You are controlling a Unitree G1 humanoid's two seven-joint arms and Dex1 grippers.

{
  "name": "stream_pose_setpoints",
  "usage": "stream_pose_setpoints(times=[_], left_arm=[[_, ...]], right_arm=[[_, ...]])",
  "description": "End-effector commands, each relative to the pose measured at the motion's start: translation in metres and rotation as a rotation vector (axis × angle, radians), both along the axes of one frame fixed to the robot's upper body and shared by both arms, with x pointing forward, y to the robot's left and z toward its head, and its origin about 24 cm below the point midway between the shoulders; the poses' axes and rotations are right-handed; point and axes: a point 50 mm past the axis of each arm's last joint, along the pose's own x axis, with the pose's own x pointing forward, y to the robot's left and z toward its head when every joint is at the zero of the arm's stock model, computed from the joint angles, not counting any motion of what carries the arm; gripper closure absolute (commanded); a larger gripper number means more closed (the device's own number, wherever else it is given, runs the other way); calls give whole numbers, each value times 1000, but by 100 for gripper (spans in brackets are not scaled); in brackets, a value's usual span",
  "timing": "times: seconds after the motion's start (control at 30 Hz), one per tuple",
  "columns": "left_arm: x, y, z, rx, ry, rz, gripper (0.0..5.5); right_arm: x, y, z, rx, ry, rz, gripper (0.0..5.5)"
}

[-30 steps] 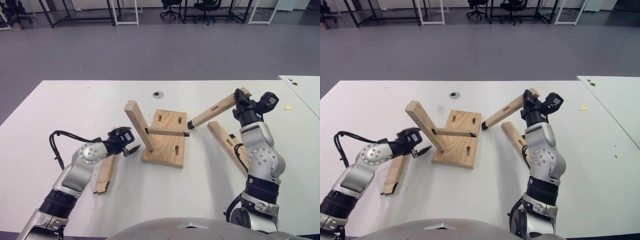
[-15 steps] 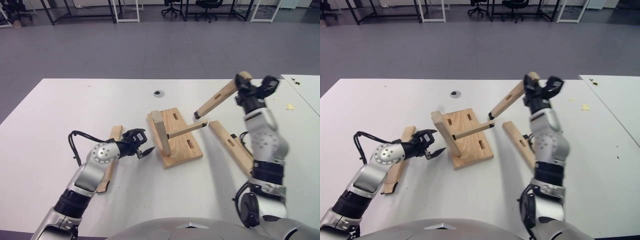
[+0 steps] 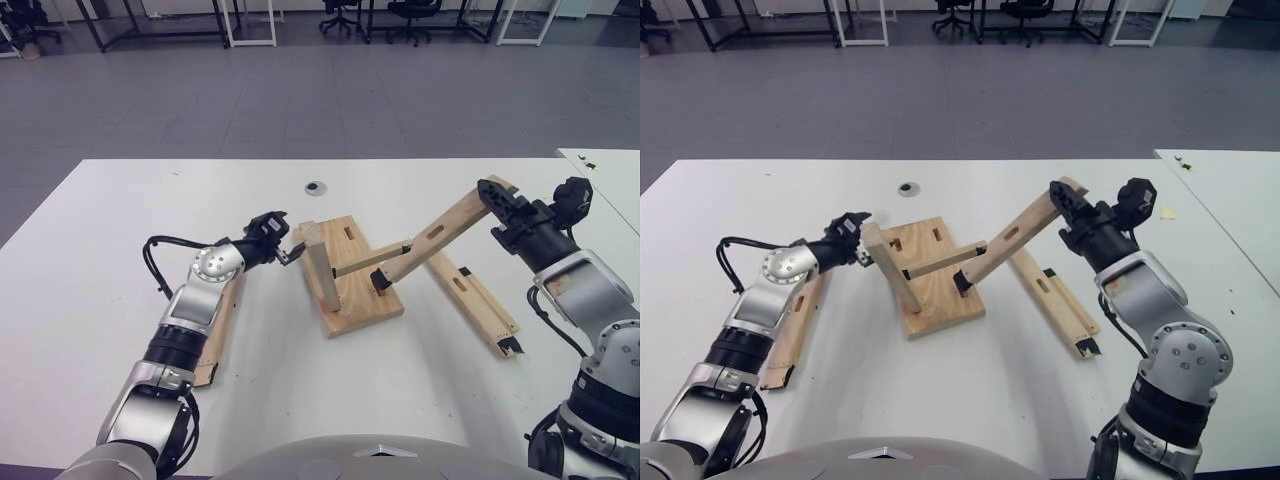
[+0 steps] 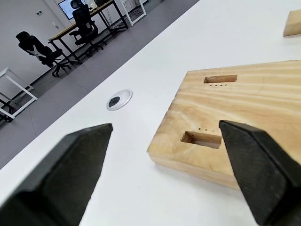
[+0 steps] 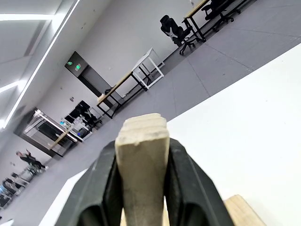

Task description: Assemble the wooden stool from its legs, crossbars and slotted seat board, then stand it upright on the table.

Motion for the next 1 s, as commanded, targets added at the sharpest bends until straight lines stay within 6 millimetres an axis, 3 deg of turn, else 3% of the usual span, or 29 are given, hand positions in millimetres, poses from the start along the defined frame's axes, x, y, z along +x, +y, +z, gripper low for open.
stream_pose_setpoints(times=[0.03,0.33,0.47,0.63,0.87,1.0], left_arm=[[8,-8,-4,51,-3,-21,133],[13,-8,-13,100,21,-16,133],[11,-6,-16,108,35,-13,133],[11,-9,-16,102,39,-16,133],[10,-10,-16,97,41,-14,133],[11,-10,-14,94,36,-17,133]], right_arm=[[-1,5,0,-66,0,0,449],[-16,22,-16,-152,-15,-56,449],[-27,40,-30,-256,-30,22,449],[-24,46,-45,-375,42,76,449],[-13,47,-45,-443,185,97,449],[-17,56,-41,-588,179,164,449]])
